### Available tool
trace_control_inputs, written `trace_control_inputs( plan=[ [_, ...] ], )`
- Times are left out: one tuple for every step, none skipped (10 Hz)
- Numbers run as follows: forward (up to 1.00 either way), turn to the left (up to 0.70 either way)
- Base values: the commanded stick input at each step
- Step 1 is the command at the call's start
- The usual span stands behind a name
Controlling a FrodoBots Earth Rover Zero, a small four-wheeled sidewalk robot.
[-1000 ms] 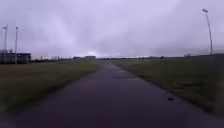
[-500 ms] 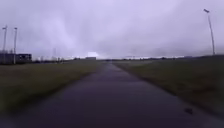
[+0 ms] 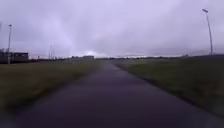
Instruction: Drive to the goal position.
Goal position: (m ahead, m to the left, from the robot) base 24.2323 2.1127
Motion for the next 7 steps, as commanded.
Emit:
trace_control_inputs(
  plan=[
    [1.00, -0.01],
    [1.00, 0.00],
    [1.00, 0.00],
    [1.00, 0.00],
    [1.00, 0.00],
    [1.00, 0.00],
    [1.00, 0.00]
  ],
)
